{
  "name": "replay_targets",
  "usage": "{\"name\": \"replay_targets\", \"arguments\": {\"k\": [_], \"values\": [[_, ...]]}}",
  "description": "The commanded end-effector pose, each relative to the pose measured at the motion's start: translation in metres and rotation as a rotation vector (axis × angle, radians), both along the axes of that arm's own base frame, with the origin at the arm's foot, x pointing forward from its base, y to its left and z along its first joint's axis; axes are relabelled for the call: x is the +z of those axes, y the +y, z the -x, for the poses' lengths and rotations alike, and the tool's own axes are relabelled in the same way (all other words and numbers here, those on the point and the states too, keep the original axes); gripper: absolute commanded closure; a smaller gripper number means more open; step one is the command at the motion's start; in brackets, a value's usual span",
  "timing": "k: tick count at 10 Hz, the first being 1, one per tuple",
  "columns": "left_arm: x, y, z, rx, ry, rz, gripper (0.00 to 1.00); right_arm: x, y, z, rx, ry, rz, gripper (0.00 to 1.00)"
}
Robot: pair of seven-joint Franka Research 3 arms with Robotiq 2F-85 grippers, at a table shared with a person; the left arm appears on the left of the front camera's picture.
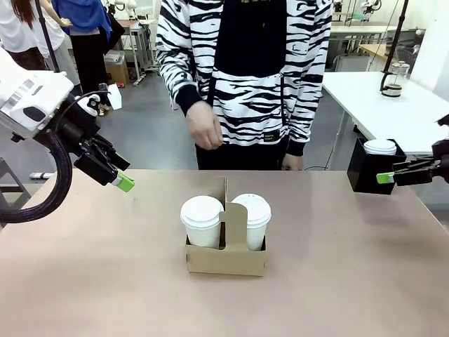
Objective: Pour a drink into a cup and package it in a carrier.
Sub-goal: Insert the held 600 ml Paper Cup into the Cup Carrier.
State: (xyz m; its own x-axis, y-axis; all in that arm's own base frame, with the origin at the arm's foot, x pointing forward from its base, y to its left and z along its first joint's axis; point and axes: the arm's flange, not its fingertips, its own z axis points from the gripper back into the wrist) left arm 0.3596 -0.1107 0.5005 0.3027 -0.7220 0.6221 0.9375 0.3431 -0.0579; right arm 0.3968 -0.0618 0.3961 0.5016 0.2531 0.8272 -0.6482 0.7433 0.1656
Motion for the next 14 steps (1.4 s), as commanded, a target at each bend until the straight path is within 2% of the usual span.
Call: {"name": "replay_targets", "arguments": {"k": [1,14], "values": [[0.0005,-0.0021,-0.0007,0.008,0.001,0.025,0.0,-0.0021,-0.0032,0.0019,0.011,-0.006,-0.003,0.0],[0.0005,-0.0021,-0.0007,0.008,0.001,0.025,0.0,-0.0021,-0.0032,0.0019,0.011,-0.006,-0.003,0.0]]}}
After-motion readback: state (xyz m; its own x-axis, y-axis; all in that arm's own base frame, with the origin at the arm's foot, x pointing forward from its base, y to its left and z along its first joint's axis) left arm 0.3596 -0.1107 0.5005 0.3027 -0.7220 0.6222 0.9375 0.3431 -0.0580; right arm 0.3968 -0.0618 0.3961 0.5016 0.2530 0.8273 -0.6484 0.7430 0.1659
